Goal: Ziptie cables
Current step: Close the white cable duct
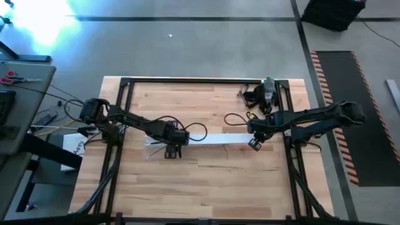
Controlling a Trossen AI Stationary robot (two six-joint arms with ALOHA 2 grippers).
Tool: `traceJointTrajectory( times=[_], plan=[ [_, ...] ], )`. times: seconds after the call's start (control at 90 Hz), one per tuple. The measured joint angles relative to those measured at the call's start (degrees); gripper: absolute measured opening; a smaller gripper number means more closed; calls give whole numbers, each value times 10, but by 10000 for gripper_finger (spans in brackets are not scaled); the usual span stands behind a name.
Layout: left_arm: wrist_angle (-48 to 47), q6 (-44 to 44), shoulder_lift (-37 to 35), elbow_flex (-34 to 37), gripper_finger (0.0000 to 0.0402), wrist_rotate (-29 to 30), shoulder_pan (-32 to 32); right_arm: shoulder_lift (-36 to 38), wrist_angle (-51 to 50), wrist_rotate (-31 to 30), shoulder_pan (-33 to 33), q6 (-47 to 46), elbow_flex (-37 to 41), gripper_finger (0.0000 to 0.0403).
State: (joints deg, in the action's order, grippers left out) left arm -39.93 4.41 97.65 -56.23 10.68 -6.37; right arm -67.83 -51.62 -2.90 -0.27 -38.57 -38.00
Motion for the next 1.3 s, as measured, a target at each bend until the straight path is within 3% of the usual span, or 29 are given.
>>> traceJointTrajectory(
  times=[0.489,1.044,1.3],
  plan=[
    [-149,33,-1,-68,255,4,-1,0,-7,1,0,6,0,0],
    [-126,119,-1,-50,255,19,-19,0,1,-3,0,15,1,0],
    [-125,88,-1,-49,254,15,-16,0,7,-3,0,15,1,0]
  ],
)
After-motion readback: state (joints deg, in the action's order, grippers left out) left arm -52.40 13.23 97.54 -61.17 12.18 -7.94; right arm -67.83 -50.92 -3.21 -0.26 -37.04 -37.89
